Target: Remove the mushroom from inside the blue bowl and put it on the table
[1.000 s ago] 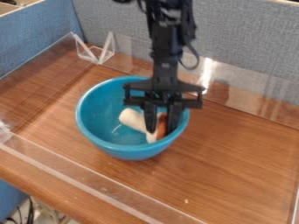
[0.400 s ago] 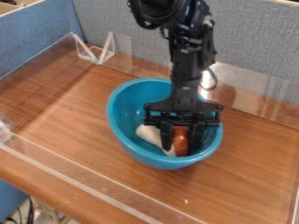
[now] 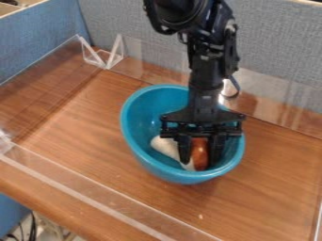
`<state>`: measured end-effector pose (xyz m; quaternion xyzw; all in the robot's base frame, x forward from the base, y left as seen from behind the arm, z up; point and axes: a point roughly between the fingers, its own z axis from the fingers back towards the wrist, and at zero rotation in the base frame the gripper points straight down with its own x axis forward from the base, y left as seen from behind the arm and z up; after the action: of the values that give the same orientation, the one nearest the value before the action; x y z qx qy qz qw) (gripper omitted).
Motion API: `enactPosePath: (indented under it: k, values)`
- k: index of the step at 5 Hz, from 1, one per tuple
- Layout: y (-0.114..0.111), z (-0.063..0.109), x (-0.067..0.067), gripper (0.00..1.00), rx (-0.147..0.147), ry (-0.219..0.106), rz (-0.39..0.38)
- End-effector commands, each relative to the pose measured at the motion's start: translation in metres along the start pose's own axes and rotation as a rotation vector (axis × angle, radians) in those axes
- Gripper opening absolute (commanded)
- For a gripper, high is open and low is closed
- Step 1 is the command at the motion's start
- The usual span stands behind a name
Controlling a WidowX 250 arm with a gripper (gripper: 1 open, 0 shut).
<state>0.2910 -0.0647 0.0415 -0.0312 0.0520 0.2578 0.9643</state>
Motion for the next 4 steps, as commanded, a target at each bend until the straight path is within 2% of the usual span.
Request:
enactPosePath:
  k: [1,3,4]
  values:
    - [-0.002,0.015,0.004,0.00,-0.026,-0.024,0.017]
    - [0.028,0.025,0.008,0.00,-0.031,-0.026,0.019]
    - [0.024,0.022,0.016,0.00,-0.026,-0.024,-0.012]
